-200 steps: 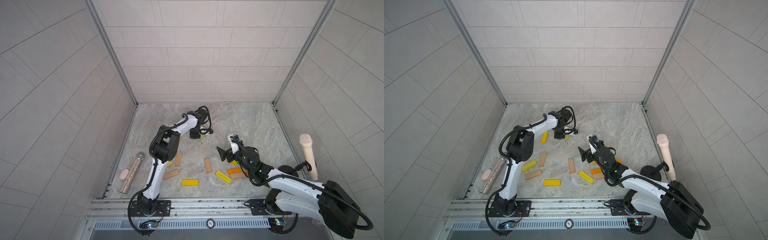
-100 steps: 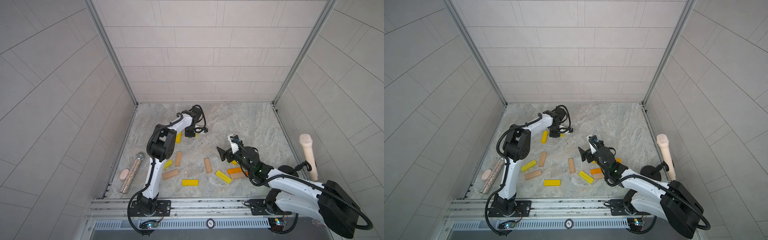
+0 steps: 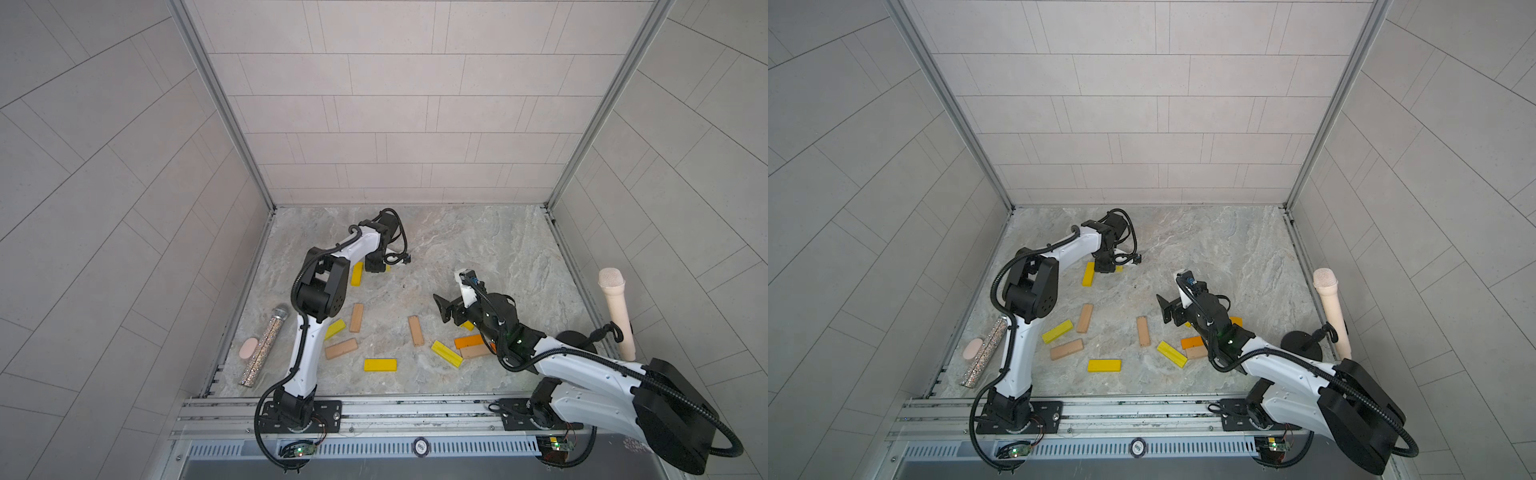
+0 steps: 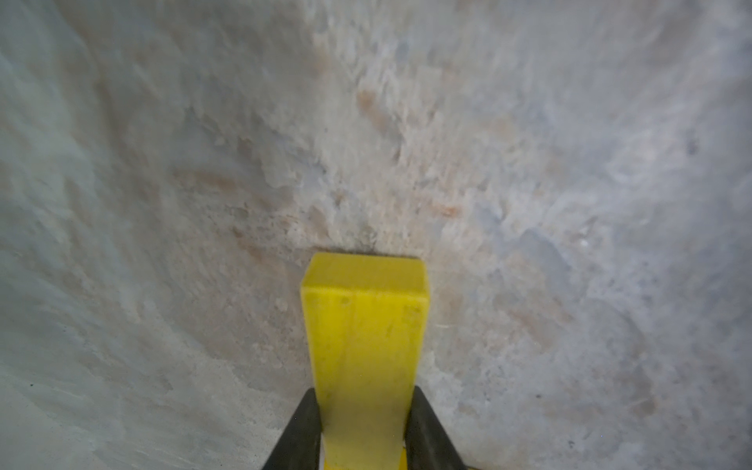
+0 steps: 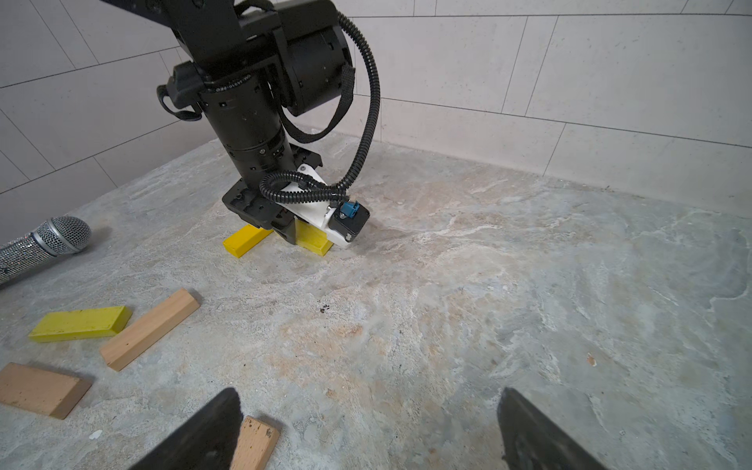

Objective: Assemble the number 8 with building blocks
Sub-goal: Assemble the building block at the center of the board.

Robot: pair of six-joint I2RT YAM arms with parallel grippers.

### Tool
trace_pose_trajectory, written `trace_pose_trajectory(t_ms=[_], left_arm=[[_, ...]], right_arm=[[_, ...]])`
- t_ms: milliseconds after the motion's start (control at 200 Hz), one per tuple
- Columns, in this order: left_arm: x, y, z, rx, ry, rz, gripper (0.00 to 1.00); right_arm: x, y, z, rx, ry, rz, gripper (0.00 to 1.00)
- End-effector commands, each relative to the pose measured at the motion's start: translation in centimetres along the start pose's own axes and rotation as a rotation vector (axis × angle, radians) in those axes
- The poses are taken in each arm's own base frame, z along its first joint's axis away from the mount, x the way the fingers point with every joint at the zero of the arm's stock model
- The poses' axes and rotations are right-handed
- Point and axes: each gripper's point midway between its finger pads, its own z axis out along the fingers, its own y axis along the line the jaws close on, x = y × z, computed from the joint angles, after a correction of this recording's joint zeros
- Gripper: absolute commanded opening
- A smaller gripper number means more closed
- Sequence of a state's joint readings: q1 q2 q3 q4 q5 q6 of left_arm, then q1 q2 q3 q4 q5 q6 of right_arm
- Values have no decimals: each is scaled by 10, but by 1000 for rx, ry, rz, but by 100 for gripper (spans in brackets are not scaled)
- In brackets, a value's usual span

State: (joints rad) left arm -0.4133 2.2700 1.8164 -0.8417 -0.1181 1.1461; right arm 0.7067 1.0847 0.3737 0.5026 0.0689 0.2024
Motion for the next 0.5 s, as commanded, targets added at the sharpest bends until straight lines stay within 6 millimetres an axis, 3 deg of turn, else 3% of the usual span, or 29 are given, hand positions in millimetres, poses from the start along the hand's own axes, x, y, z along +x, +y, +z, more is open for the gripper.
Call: trace_pose_trajectory(t_ms=[0,495], left_arm=[[14,-12,7,45,32,35,33],[21,-13,9,49,35,23,40]], right_arm=[[-8,0,1,9,-10,-5,100],[-8,0,2,9,-9,-4,99]])
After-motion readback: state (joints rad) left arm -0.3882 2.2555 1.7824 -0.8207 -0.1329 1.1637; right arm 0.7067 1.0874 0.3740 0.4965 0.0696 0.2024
